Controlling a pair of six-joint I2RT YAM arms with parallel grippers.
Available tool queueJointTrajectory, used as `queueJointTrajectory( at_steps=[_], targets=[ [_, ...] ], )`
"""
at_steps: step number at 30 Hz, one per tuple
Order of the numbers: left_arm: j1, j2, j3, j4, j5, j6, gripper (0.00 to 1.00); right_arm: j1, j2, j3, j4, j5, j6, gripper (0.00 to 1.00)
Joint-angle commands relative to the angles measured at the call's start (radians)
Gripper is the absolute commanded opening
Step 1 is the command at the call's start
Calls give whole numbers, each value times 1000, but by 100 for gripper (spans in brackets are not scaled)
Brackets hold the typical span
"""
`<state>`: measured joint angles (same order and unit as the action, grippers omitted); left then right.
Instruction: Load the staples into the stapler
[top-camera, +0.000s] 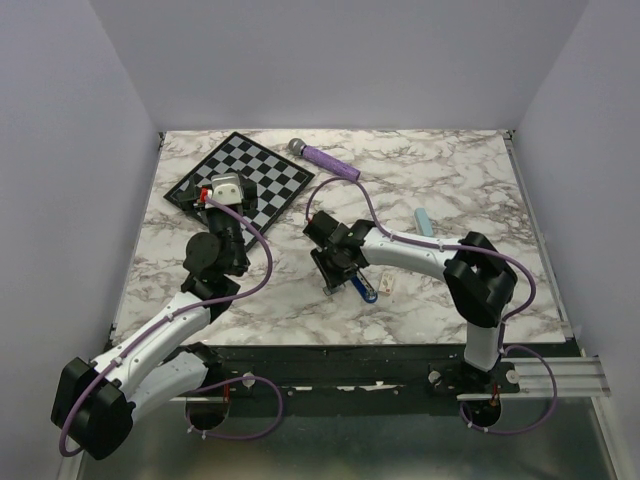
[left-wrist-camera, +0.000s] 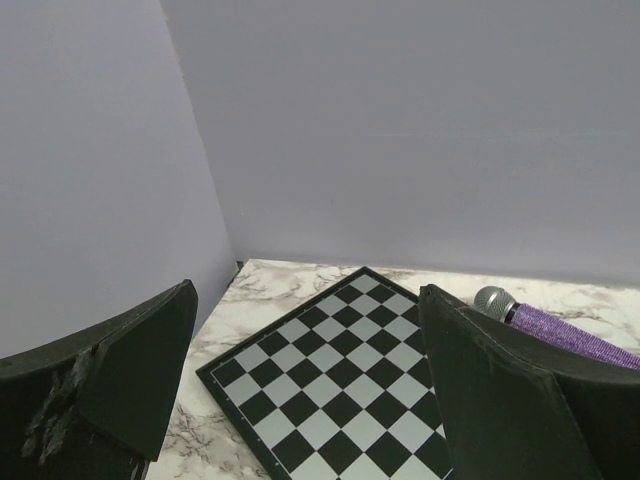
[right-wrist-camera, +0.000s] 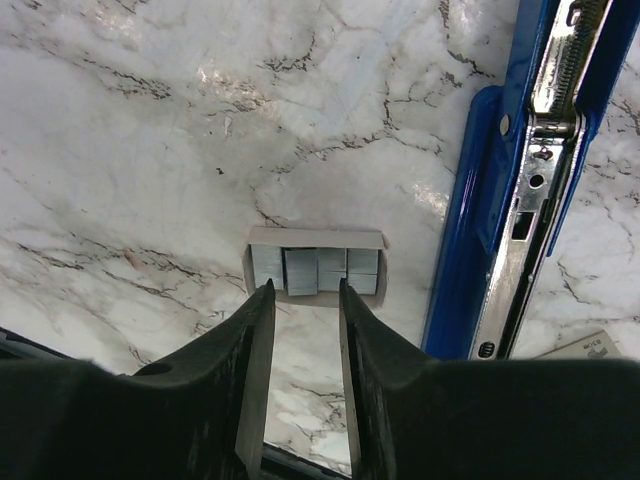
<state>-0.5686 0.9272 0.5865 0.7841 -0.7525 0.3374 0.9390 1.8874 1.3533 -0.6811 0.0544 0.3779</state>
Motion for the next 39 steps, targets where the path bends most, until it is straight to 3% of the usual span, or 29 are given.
queueJointTrajectory(
  at_steps=[1,9,25,39],
  targets=[
    [7,-16,-11,33,-13,2,99,9,30,26,18,-18,16,39],
    [9,-16,-13,30,-7,3,99,9,53,33,29,-11,16,37],
    [10,-13,-13,24,-1,0,99,9,61,7,28,35,15,25],
    [10,-14,-10,18,5,-1,99,9,67,3,-8,81,24,24]
  ],
)
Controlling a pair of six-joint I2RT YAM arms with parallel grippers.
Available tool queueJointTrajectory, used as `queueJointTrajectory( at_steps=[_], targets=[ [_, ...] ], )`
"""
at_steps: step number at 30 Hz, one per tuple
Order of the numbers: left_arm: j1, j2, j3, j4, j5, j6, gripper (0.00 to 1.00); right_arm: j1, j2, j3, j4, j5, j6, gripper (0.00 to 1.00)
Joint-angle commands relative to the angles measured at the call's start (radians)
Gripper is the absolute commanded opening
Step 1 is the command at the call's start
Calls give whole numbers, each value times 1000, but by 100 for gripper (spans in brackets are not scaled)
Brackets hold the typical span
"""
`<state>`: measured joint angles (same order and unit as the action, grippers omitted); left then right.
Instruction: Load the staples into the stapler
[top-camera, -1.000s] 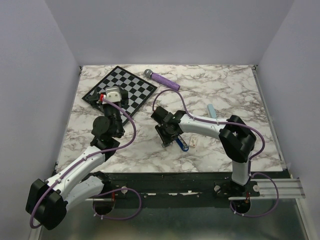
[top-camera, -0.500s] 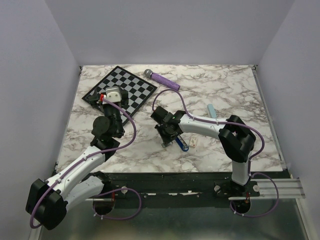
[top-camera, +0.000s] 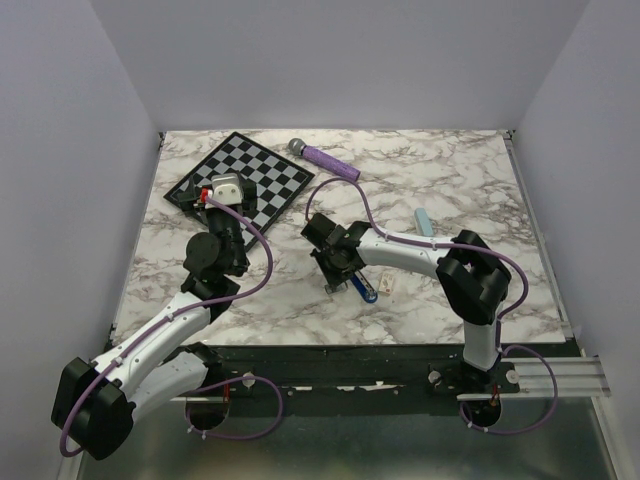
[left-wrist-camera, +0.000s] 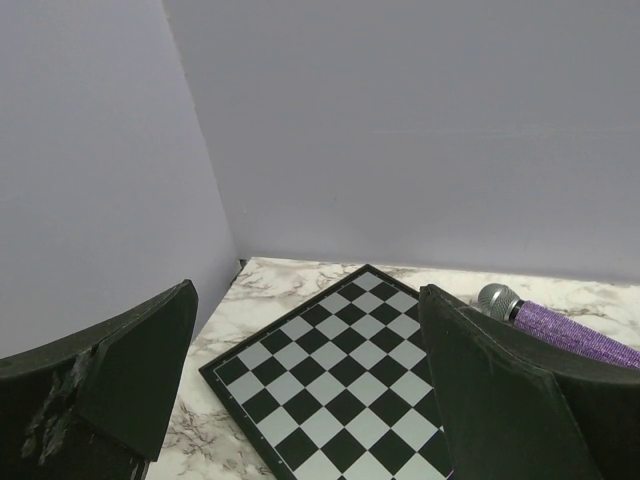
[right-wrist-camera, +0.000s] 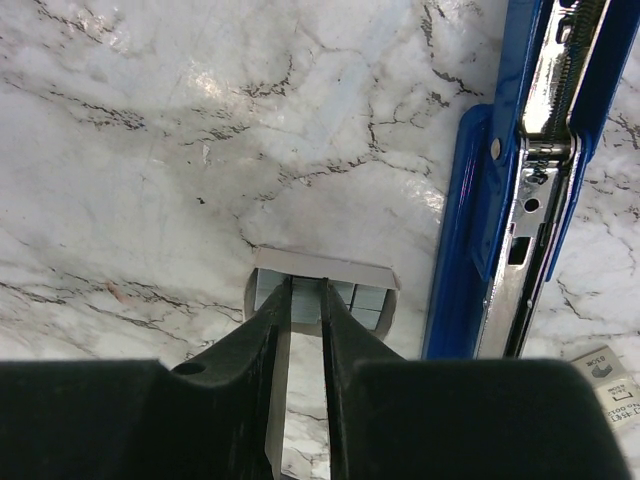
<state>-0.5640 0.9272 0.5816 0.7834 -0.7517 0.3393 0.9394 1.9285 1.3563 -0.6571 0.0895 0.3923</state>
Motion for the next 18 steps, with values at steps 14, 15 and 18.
queueJointTrajectory(
  at_steps=[14,15,18],
  targets=[
    [6,-19,-5,14,8,-3,99,7,50,1,2,-50,28,29],
    [6,-21,-5,14,8,-5,99,7,52,3,1,-51,26,29],
    [6,-21,-5,13,8,-5,99,7,50,1,-1,-43,25,29]
  ],
)
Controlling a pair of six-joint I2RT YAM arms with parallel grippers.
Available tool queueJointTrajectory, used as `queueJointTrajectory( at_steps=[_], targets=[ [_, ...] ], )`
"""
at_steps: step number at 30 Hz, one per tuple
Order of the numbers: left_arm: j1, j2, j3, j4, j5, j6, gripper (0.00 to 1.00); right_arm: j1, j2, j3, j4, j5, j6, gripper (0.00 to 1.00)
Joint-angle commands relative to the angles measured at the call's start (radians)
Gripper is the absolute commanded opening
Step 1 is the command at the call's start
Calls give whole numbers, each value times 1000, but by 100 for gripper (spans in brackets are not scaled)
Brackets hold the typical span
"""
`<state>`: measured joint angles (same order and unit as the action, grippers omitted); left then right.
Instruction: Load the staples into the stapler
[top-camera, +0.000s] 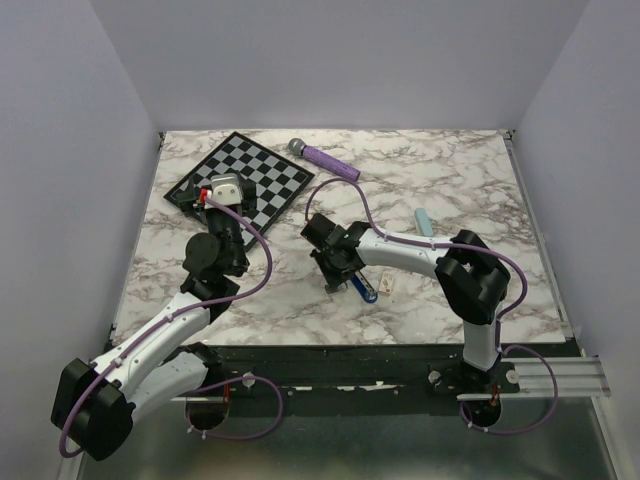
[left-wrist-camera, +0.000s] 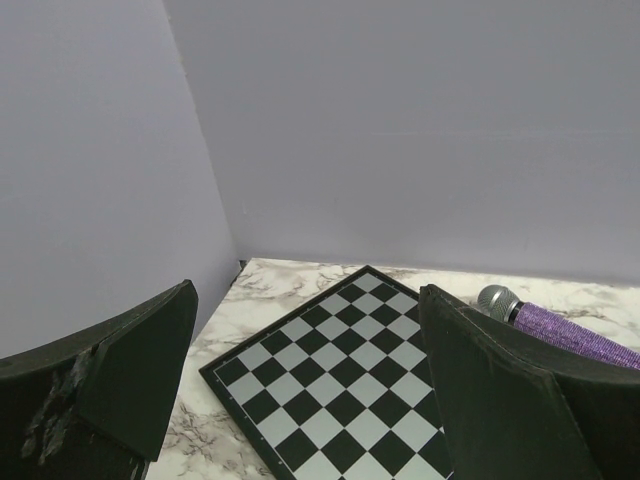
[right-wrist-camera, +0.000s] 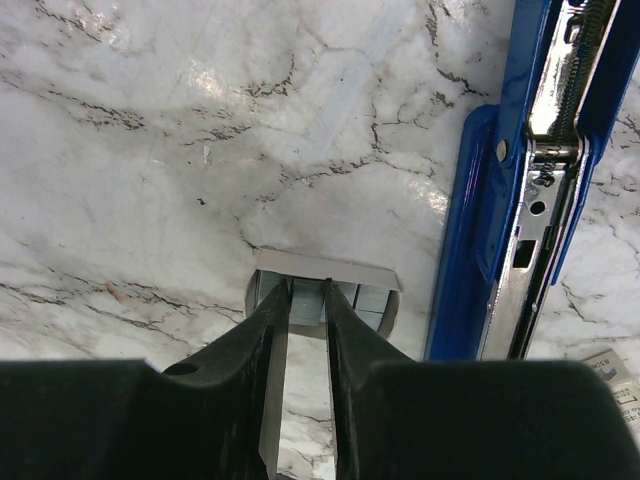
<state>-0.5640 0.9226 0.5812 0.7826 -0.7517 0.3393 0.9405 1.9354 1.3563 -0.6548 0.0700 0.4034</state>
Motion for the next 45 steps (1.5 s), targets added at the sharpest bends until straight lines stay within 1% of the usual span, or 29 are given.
queueJointTrajectory(
  at_steps=[1,2,4,5,6,11,16,19,20,22,23,25,26,28,35,45],
  targets=[
    [6,-16,-4,14,8,-3,99,6,42,1,-3,-21,12,28],
    [6,-18,-3,15,9,-3,99,6,34,3,-11,-16,11,23],
    [6,-16,-4,14,11,-3,99,6,27,9,-17,-4,6,16],
    [6,-16,-3,15,9,-3,99,4,19,12,-25,1,6,11],
    [6,-16,-4,14,9,-3,99,6,14,15,-28,5,3,9],
    [7,-18,-4,15,9,-2,99,6,-26,26,-43,10,-3,6],
    [7,-18,-4,15,8,-3,99,6,-47,37,-71,54,-3,6],
    [7,-19,-4,15,9,-2,99,6,-47,27,-72,65,6,14],
    [7,-19,-4,15,9,-2,99,6,-49,23,-65,59,9,20],
    [9,-21,-4,15,9,-2,99,7,-55,7,-49,45,20,26],
    [9,-21,-4,15,11,-3,99,4,-58,3,-36,39,25,31],
    [7,-21,-4,14,11,-3,99,6,-55,0,-29,30,29,37],
    [9,-22,-4,14,12,-5,99,6,-52,0,-25,28,31,43],
    [9,-22,-4,14,12,-5,99,4,-44,-2,-19,25,32,47],
    [9,-24,-4,14,14,-5,99,4,-13,-13,6,5,29,48],
    [9,-21,-4,10,17,-6,99,7,28,9,-12,-12,-17,47]
  ],
)
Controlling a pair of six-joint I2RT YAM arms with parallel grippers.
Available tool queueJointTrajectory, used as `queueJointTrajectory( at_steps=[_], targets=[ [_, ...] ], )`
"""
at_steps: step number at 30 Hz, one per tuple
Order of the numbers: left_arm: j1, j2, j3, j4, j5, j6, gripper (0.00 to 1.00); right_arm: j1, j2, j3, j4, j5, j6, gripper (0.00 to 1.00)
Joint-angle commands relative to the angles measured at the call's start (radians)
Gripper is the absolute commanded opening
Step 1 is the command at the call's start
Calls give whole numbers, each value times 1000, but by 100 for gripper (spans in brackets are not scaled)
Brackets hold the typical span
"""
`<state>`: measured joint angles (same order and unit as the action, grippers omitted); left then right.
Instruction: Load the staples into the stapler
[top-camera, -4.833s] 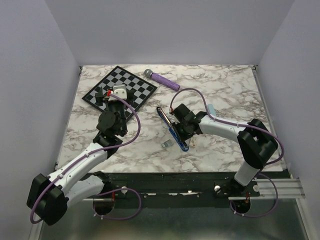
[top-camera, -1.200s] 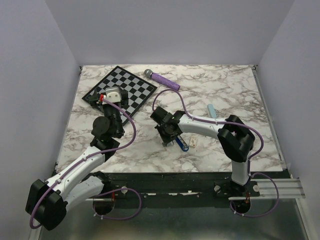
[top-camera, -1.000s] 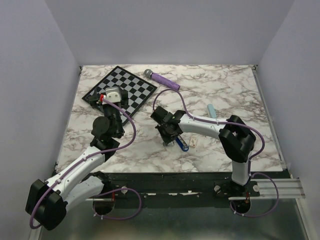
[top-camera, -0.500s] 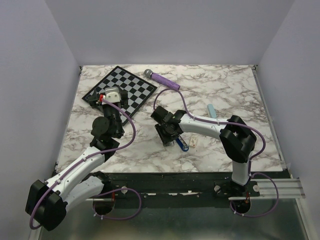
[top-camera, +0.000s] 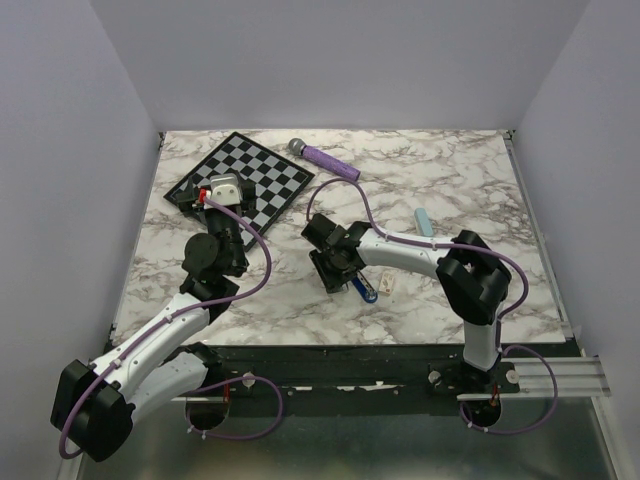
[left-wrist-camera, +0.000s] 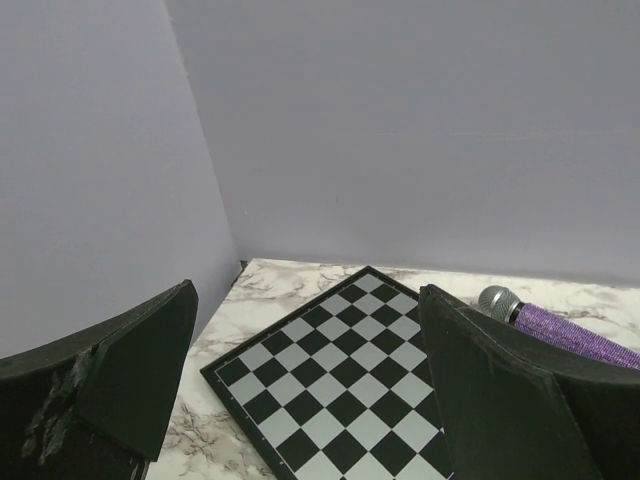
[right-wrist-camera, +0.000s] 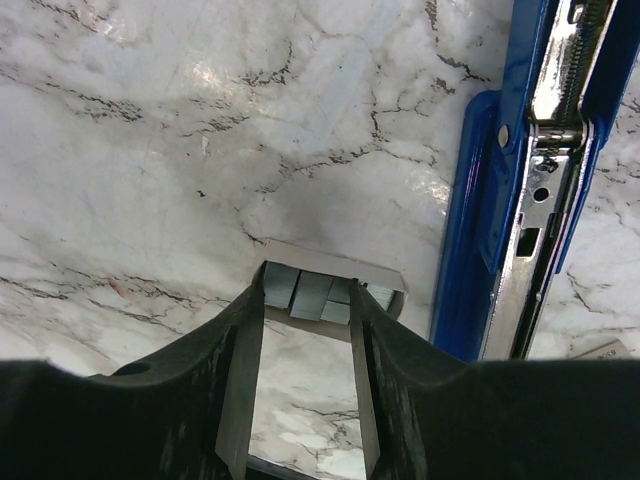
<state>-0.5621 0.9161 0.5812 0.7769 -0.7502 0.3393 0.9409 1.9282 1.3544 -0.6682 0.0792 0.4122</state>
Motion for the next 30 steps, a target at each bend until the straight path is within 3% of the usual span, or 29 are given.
queueJointTrajectory(
  at_steps=[1,7,17,25,30],
  targets=[
    [7,-16,-4,16,15,-6,99,9,38,14,-1,-18,-27,47],
    [7,-16,-4,16,15,-6,99,21,61,32,-13,-24,-36,45],
    [8,-19,-3,15,15,-5,99,30,29,52,-30,-6,-46,19],
    [8,-20,-4,13,17,-6,99,29,-18,52,-94,206,-26,14],
    [8,-22,-4,13,15,-6,99,30,-31,39,-74,177,-24,15]
  ],
)
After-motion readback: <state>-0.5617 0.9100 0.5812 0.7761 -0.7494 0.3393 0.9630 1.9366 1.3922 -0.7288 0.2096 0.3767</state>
